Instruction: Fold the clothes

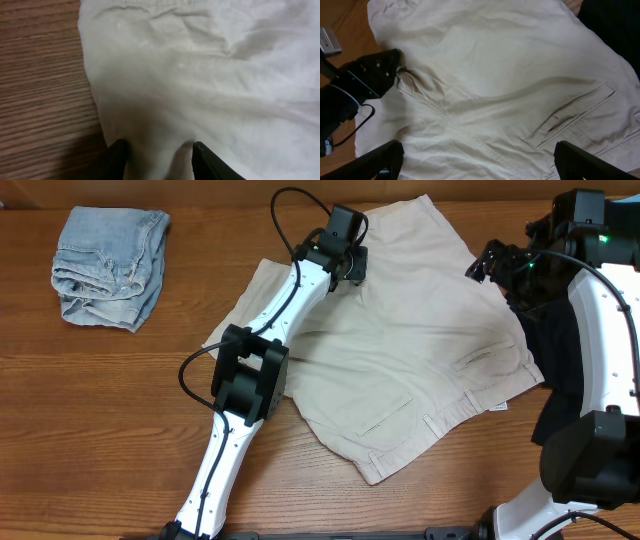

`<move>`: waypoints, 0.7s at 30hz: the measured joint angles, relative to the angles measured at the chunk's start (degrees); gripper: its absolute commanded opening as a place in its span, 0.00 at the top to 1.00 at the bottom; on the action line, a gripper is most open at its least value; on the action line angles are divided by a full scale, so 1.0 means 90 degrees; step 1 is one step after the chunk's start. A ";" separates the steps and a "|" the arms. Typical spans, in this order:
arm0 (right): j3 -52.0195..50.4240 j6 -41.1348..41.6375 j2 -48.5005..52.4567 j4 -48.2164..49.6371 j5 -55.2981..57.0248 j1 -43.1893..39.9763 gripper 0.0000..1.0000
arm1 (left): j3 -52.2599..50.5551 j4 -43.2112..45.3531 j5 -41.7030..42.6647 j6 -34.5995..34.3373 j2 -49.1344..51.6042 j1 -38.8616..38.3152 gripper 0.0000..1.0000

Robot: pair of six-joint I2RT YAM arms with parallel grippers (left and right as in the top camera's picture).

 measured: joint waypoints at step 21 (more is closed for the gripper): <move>-0.0015 -0.0002 0.0000 0.0007 0.0051 0.0000 0.01 | 0.0469 -0.1734 -0.0522 -0.0102 0.0175 0.0306 0.96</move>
